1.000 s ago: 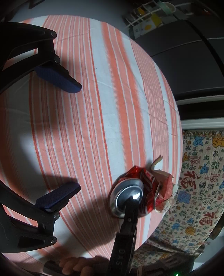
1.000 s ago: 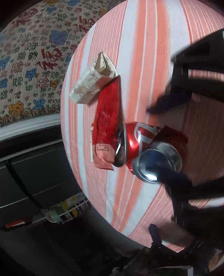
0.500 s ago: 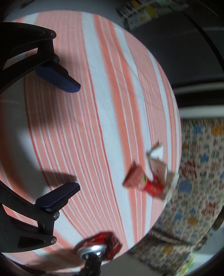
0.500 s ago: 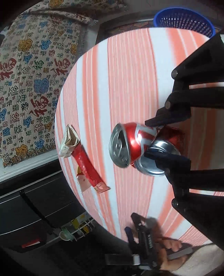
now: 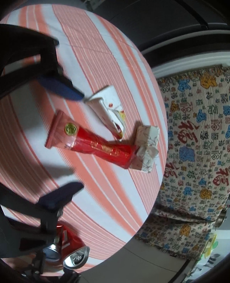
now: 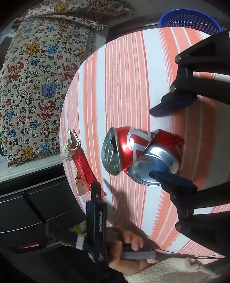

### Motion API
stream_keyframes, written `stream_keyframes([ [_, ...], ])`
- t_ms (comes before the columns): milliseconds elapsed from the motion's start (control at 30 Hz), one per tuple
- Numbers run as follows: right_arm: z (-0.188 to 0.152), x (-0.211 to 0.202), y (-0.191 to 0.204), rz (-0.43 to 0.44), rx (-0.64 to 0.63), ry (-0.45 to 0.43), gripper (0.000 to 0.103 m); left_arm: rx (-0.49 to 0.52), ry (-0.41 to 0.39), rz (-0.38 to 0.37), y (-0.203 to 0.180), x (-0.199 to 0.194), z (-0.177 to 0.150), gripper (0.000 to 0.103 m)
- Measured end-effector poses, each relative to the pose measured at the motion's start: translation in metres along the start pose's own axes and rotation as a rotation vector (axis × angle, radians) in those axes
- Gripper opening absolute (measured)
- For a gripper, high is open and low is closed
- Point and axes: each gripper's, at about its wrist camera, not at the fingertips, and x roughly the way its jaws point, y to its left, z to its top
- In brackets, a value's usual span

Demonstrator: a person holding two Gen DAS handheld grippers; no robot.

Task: Collect trash
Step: 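Lower left tool onto the red snack wrapper and close it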

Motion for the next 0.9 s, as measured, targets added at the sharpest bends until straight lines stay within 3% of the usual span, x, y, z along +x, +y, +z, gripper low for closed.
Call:
stream_keyframes([
  [67, -0.001, -0.001, -0.001, 0.008, 0.008, -0.002, 0.064, -0.006, 0.016, -0.013, -0.002, 0.003, -0.005, 0.037],
  [100, -0.001, -0.001, -0.001, 0.009, 0.009, -0.002, 0.064, -0.012, 0.018, -0.008, -0.002, 0.002, -0.01, 0.033],
  [400, -0.002, -0.005, -0.006, 0.041, 0.037, -0.016, 0.064, -0.178, 0.024, 0.002, 0.01, -0.065, -0.088, 0.032],
  [500, -0.003, -0.007, -0.008, 0.051, 0.042, -0.013, 0.064, -0.214, 0.025, 0.017, 0.015, -0.095, -0.122, 0.036],
  [533, -0.003, -0.008, -0.007, 0.054, 0.035, -0.009, 0.065, -0.224, 0.02, 0.021, 0.016, -0.101, -0.128, 0.043],
  [567, -0.003, -0.009, -0.006, 0.057, 0.024, -0.003, 0.068, -0.231, 0.018, 0.023, 0.017, -0.105, -0.132, 0.06],
  [633, -0.002, -0.01, -0.005, 0.061, 0.002, 0.01, 0.071, -0.241, 0.009, 0.022, 0.02, -0.111, -0.136, 0.08],
  [900, 0.018, -0.01, -0.003, 0.073, -0.094, 0.066, 0.072, -0.155, 0.038, -0.02, 0.011, -0.095, -0.117, 0.083],
])
